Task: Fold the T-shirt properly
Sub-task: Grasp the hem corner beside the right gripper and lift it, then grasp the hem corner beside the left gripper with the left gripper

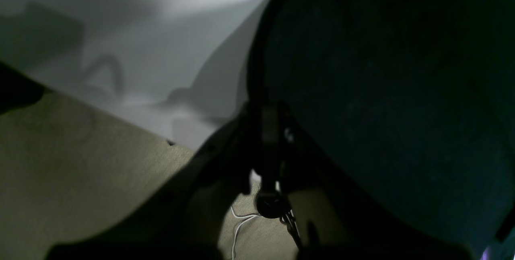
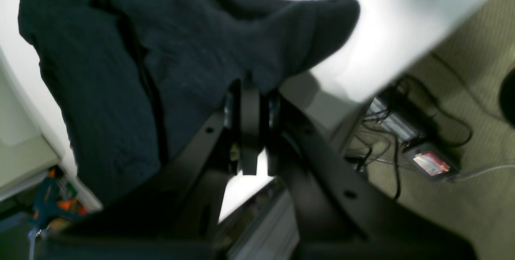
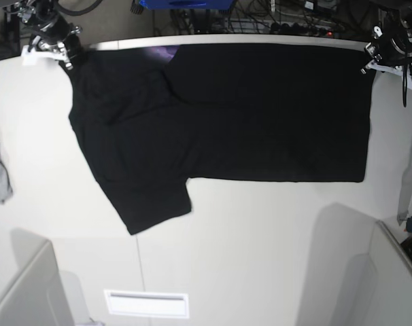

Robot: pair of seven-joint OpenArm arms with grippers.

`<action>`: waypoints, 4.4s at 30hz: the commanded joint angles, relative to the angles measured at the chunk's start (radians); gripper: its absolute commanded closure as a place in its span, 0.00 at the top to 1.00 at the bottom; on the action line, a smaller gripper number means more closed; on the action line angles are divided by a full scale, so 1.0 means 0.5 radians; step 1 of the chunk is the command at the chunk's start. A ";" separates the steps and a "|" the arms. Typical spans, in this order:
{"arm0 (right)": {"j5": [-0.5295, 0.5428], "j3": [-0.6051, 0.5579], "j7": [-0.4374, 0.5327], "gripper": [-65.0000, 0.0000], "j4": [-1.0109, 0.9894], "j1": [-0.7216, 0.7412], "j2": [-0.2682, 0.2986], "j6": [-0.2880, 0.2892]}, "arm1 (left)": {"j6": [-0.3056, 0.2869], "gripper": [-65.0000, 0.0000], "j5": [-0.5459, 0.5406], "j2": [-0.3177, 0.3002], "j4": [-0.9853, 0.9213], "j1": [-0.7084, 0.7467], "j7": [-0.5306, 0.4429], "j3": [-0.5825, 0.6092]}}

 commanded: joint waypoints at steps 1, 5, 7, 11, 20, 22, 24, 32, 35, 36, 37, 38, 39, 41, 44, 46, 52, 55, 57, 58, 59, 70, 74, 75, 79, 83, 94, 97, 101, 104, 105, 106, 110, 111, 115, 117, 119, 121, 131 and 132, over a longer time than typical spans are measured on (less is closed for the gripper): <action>0.027 0.010 0.018 0.00 0.033 -0.021 0.018 0.025 | -0.011 0.00 -0.002 -0.030 0.023 0.008 -0.019 -0.021; 0.030 0.016 0.015 0.00 0.033 -0.027 0.015 0.025 | -0.011 0.00 0.001 -0.036 0.026 0.005 -0.019 -0.021; 0.030 0.016 0.024 0.00 0.033 -0.039 0.018 0.025 | -0.011 0.00 0.004 -0.040 0.023 -0.001 -0.019 -0.021; 0.030 0.016 0.024 0.00 0.033 -0.039 0.018 0.025 | 0.001 0.00 0.004 -0.040 0.020 0.005 -0.019 -0.024; 0.033 0.019 0.033 0.36 0.037 -0.042 0.018 0.025 | 0.001 0.61 0.004 -0.043 0.032 0.033 -0.019 -0.031; 0.033 0.068 0.073 0.47 0.040 -0.052 0.018 0.025 | 0.001 0.80 0.004 -0.043 0.032 0.024 -0.022 -0.037; 0.030 0.151 0.101 0.48 0.086 -0.070 0.018 0.028 | 0.001 0.88 0.004 -0.043 0.032 0.014 -0.022 -0.123; 0.017 0.203 0.058 0.49 0.350 0.142 0.221 0.096 | -0.008 0.87 -0.011 -0.116 0.167 -0.115 -0.010 -0.334; 0.017 0.056 -0.108 0.48 0.282 0.430 0.359 0.065 | -0.008 0.86 -0.011 -0.119 0.352 -0.170 -0.007 -0.334; 0.017 0.019 -0.148 0.49 0.245 0.528 0.381 0.050 | -0.008 0.84 -0.011 -0.116 0.391 -0.185 -0.007 -0.334; 0.011 -0.030 -0.182 0.49 0.172 0.651 0.399 0.046 | -0.008 0.79 -0.014 -0.119 0.404 -0.191 -0.007 -0.331; -0.026 -0.082 -0.206 0.49 0.098 0.777 0.427 0.046 | -0.008 0.72 -0.014 -0.122 0.398 -0.216 -0.007 -0.331; -0.081 -0.138 -0.206 0.49 0.027 0.884 0.454 0.046 | -0.008 0.64 -0.011 -0.122 0.388 -0.246 -0.007 -0.331; -0.262 -0.316 -0.197 0.49 -0.187 1.164 0.479 0.050 | -0.008 0.41 -0.008 -0.125 0.352 -0.308 -0.007 -0.331; -0.550 -0.564 -0.163 0.49 -0.537 1.520 0.509 0.059 | -0.008 0.00 0.004 -0.132 0.336 -0.354 -0.007 -0.328; -0.692 -0.721 -0.040 0.49 -0.758 1.698 0.513 0.114 | -0.008 0.00 0.004 -0.153 0.330 -0.378 -0.007 -0.328; -1.106 -1.095 0.285 0.49 -1.587 2.167 0.522 0.363 | -0.002 0.00 0.004 -0.184 0.309 -0.378 -0.007 -0.328; -1.287 -1.184 0.444 0.49 -1.952 2.321 0.513 0.467 | -0.005 0.00 0.004 -0.184 0.309 -0.372 -0.007 -0.337; -1.327 -1.202 0.484 0.49 -2.059 2.354 0.509 0.531 | -0.005 0.00 0.004 -0.184 0.309 -0.372 -0.007 -0.337; -1.330 -1.206 0.484 0.49 -2.062 2.351 0.509 0.562 | -0.005 0.00 0.004 -0.184 0.309 -0.372 -0.007 -0.337; -1.330 -1.206 0.484 0.48 -2.059 2.339 0.506 0.583 | -0.005 0.00 0.004 -0.184 0.309 -0.372 -0.007 -0.334; -1.327 -1.380 0.435 0.48 -2.056 2.268 0.497 0.700 | -0.002 0.00 0.004 -0.187 0.216 -0.467 -0.004 -0.322; -1.327 -1.387 0.435 0.48 -1.934 2.204 0.445 0.700 | 0.001 0.00 0.004 -0.260 0.045 -0.520 -0.007 -0.159; -1.330 -1.384 0.435 0.48 -1.918 2.195 0.439 0.700 | 0.001 0.00 0.004 -0.264 -0.004 -0.535 -0.010 -0.129; -1.333 -1.377 0.441 0.26 -1.912 2.195 0.436 0.694 | 0.001 0.00 0.004 -0.267 -0.195 -0.648 -0.016 -0.080; -1.333 -1.377 0.447 0.00 -1.912 2.195 0.439 0.694 | 0.001 0.23 0.004 -0.279 -0.259 -0.780 -0.019 -0.080; -1.327 -1.374 0.438 0.00 -1.897 2.195 0.433 0.691 | -0.008 0.74 0.563 -0.408 -0.781 -1.416 -0.219 0.580; -1.327 -1.374 0.438 0.00 -1.897 2.195 0.433 0.691 | -0.008 0.75 0.658 -0.408 -1.020 -1.529 -0.415 0.743; -1.327 -1.374 0.438 0.00 -1.894 2.195 0.433 0.691 | -0.008 0.74 0.670 -0.408 -1.272 -1.646 -0.538 0.902; -1.327 -1.374 0.438 0.00 -1.894 2.195 0.433 0.691 | -0.008 0.74 0.676 -0.408 -1.419 -1.704 -0.553 0.967; -1.327 -1.374 0.438 0.00 -1.894 2.195 0.433 0.691 | -0.005 0.74 0.676 -0.408 -1.450 -1.704 -0.581 0.967; -1.327 -1.374 0.438 0.00 -1.894 2.195 0.433 0.691 | -0.002 0.74 0.676 -0.408 -1.468 -1.704 -0.636 0.976; -1.327 -1.374 0.438 0.00 -1.894 2.192 0.433 0.691 | -0.005 0.74 0.676 -0.411 -1.551 -1.704 -0.777 0.991; -1.327 -1.374 0.438 0.00 -1.894 2.192 0.433 0.691 | -0.008 0.74 0.676 -0.411 -1.594 -1.707 -0.783 0.991; -1.327 -1.374 0.438 0.00 -1.894 2.192 0.433 0.691 | -0.008 0.74 0.676 -0.405 -1.757 -1.769 -0.786 0.994; -1.327 -1.374 0.438 0.00 -1.894 2.192 0.433 0.691 | -0.011 0.74 0.676 -0.405 -1.790 -1.778 -0.786 0.994; -1.327 -1.374 0.438 0.00 -1.894 2.192 0.433 0.691 | -0.011 0.74 0.676 -0.405 -1.778 -1.769 -0.786 0.994; -1.327 -1.374 0.438 0.00 -1.894 2.192 0.433 0.691 | -0.011 0.73 0.676 -0.402 -1.778 -1.769 -0.783 1.022; -1.327 -1.374 0.441 0.00 -1.894 2.192 0.433 0.691 | -0.011 0.61 0.658 -0.396 -1.797 -1.762 -0.783 1.240; -1.327 -1.374 0.441 0.00 -1.894 2.192 0.433 0.691 | -0.011 0.52 0.658 -0.396 -1.797 -1.762 -0.783 1.243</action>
